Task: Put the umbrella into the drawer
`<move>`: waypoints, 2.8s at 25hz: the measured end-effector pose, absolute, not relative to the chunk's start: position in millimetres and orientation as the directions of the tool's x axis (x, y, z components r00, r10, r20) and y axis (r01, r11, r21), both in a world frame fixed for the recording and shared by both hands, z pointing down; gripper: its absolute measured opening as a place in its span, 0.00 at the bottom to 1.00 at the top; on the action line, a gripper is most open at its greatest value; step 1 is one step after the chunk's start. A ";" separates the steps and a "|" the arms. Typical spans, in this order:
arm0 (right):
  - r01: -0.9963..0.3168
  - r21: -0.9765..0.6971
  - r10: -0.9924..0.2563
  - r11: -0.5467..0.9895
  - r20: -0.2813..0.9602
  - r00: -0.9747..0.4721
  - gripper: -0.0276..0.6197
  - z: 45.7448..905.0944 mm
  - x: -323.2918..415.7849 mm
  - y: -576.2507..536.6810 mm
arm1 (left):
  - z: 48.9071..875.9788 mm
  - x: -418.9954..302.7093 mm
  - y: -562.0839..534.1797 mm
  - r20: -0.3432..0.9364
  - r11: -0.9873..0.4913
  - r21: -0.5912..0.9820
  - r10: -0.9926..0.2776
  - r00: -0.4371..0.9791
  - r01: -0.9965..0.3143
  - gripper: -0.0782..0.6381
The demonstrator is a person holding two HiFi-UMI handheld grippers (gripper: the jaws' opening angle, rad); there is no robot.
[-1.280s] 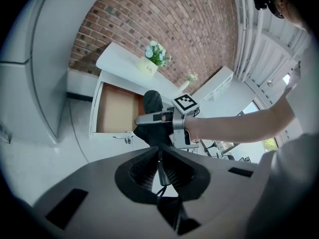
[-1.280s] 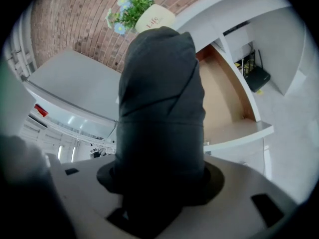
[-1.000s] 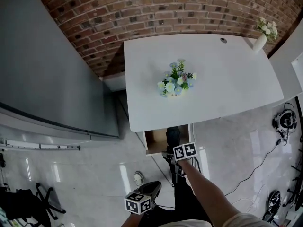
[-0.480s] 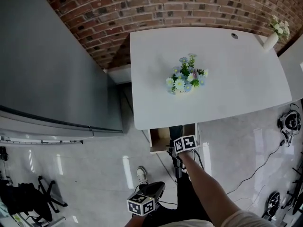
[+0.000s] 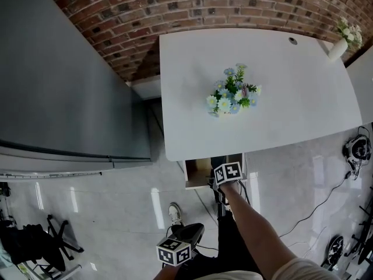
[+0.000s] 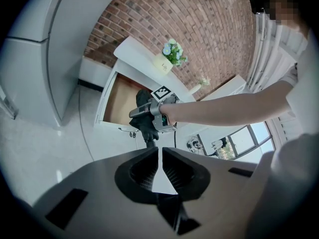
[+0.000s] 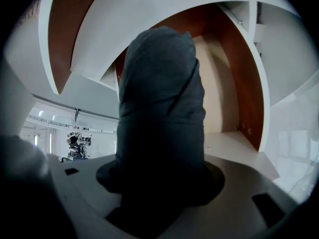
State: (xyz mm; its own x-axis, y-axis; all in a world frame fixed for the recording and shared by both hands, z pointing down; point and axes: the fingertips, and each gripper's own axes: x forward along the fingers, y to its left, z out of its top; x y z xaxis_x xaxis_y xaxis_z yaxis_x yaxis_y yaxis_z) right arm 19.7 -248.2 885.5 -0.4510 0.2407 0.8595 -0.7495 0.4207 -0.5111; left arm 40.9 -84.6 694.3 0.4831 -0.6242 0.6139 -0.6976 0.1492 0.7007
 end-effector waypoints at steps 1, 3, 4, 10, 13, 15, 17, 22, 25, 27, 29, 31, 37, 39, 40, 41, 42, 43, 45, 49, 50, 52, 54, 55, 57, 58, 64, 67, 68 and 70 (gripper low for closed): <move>-0.750 -0.504 0.241 0.429 0.864 -0.442 0.45 886.3 20.3 -249.2 | 692.9 40.1 -86.9 0.613 0.150 0.701 -0.626 0.481 -0.697 0.12; -0.748 -0.486 0.235 0.451 0.874 -0.426 0.45 888.0 20.6 -252.2 | 695.4 39.6 -87.0 0.616 0.154 0.700 -0.623 0.482 -0.697 0.12; -0.748 -0.480 0.230 0.459 0.877 -0.422 0.45 889.2 20.6 -253.6 | 697.6 39.6 -86.1 0.618 0.157 0.701 -0.621 0.482 -0.696 0.12; -0.763 -0.468 0.206 0.445 0.883 -0.422 0.48 895.1 22.5 -259.1 | 699.9 39.3 -88.4 0.622 0.172 0.705 -0.617 0.482 -0.688 0.12; -0.758 -0.463 0.206 0.460 0.886 -0.416 0.48 895.0 20.0 -261.3 | 701.3 37.4 -89.4 0.619 0.183 0.710 -0.622 0.480 -0.680 0.12; -0.756 -0.453 0.204 0.473 0.891 -0.407 0.49 895.6 18.8 -262.9 | 702.2 35.2 -91.4 0.620 0.188 0.710 -0.624 0.475 -0.679 0.12; -0.766 -0.444 0.186 0.465 0.895 -0.405 0.49 895.9 18.8 -265.4 | 703.3 33.7 -92.4 0.620 0.192 0.710 -0.628 0.471 -0.678 0.12; -0.798 -0.435 0.128 0.416 0.897 -0.423 0.49 893.3 19.3 -273.3 | 707.3 33.3 -87.1 0.627 0.200 0.708 -0.621 0.471 -0.678 0.12; -0.801 -0.442 0.117 0.404 0.893 -0.435 0.50 892.6 15.4 -278.7 | 708.0 30.8 -87.6 0.624 0.204 0.710 -0.625 0.468 -0.675 0.12; -0.797 -0.446 0.113 0.408 0.891 -0.440 0.51 890.0 11.3 -280.2 | 707.1 30.2 -88.6 0.622 0.203 0.711 -0.628 0.468 -0.673 0.12; -0.789 -0.446 0.109 0.423 0.889 -0.444 0.51 885.3 6.2 -281.6 | 707.6 30.9 -87.7 0.622 0.200 0.712 -0.624 0.473 -0.674 0.12; -0.783 -0.439 0.096 0.442 0.890 -0.445 0.51 879.5 1.1 -284.0 | 708.3 30.6 -86.1 0.624 0.198 0.711 -0.621 0.475 -0.674 0.12; -0.774 -0.418 0.076 0.476 0.896 -0.438 0.51 865.5 -0.9 -285.9 | 709.9 24.4 -83.9 0.617 0.185 0.710 -0.629 0.473 -0.679 0.13; -0.772 -0.414 0.069 0.483 0.897 -0.437 0.51 858.1 1.5 -283.6 | 707.6 20.9 -85.5 0.613 0.179 0.709 -0.634 0.471 -0.682 0.12; -0.773 -0.413 0.065 0.482 0.896 -0.438 0.51 853.9 2.8 -281.2 | 706.0 18.6 -86.2 0.612 0.175 0.708 -0.636 0.470 -0.685 0.12; -0.774 -0.413 0.061 0.480 0.896 -0.440 0.51 849.7 4.2 -278.5 | 704.2 16.0 -87.5 0.610 0.171 0.706 -0.639 0.468 -0.687 0.12; -0.776 -0.413 0.057 0.477 0.895 -0.442 0.51 845.6 6.2 -275.6 | 701.8 13.4 -89.9 0.607 0.166 0.705 -0.643 0.467 -0.690 0.13; -0.777 -0.412 0.053 0.475 0.895 -0.442 0.51 841.7 8.7 -272.8 | 698.4 10.7 -93.9 0.604 0.160 0.704 -0.648 0.464 -0.692 0.12; -0.780 -0.407 0.046 0.476 0.897 -0.440 0.51 835.1 15.1 -267.0 | 692.2 7.1 -102.3 0.598 0.147 0.700 -0.655 0.462 -0.699 0.12; -0.791 -0.377 0.019 0.481 0.907 -0.421 0.42 822.9 30.4 -257.1 | 686.5 8.0 -114.1 0.587 0.116 0.698 -0.657 0.473 -0.707 0.12; -0.794 -0.370 0.008 0.483 0.908 -0.418 0.40 819.2 34.2 -254.8 | 686.4 9.7 -115.2 0.586 0.108 0.698 -0.655 0.478 -0.708 0.12; -0.797 -0.362 -0.009 0.484 0.908 -0.418 0.34 811.4 41.4 -248.9 | 685.2 14.9 -116.2 0.583 0.093 0.700 -0.648 0.490 -0.708 0.12; -0.799 -0.361 -0.020 0.482 0.907 -0.421 0.30 803.8 48.4 -242.0 | 682.0 19.2 -118.0 0.584 0.082 0.696 -0.644 0.495 -0.714 0.12; -0.799 -0.362 -0.024 0.480 0.905 -0.424 0.28 799.8 51.4 -238.4 | 680.1 20.8 -119.4 0.585 0.077 0.692 -0.643 0.494 -0.718 0.12; -0.797 -0.371 -0.033 0.477 0.899 -0.437 0.25 791.1 55.5 -230.9 | 676.1 22.7 -122.1 0.590 0.074 0.681 -0.644 0.486 -0.729 0.12; -0.795 -0.376 -0.038 0.475 0.894 -0.445 0.23 786.5 56.7 -227.6 | 674.4 23.3 -123.5 0.593 0.074 0.676 -0.645 0.482 -0.733 0.12; -0.778 -0.384 -0.079 0.498 0.873 -0.481 0.17 754.5 59.2 -211.9 | 659.1 29.8 -131.9 0.582 0.039 0.659 -0.658 0.477 -0.751 0.12; -0.774 -0.403 -0.080 0.488 0.863 -0.499 0.13 739.1 60.8 -201.6 | 652.7 30.5 -134.4 0.591 0.031 0.641 -0.658 0.467 -0.767 0.12; -0.774 -0.409 -0.082 0.483 0.859 -0.505 0.12 733.6 61.5 -197.5 | 651.0 30.6 -134.0 0.595 0.029 0.633 -0.657 0.462 -0.774 0.12; -0.770 -0.415 -0.091 0.484 0.851 -0.516 0.09 721.6 62.4 -188.7 | 647.5 31.9 -132.0 0.600 0.026 0.624 -0.656 0.458 -0.781 0.12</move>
State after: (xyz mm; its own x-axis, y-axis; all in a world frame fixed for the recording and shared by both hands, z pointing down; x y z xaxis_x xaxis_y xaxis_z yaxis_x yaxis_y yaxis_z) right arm 62.4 -188.7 721.6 -0.5165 -0.0914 0.8514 -0.7703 0.4840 -0.4153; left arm 31.9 -132.0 647.5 0.4575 -0.6564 0.5998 -0.7808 0.0261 0.6242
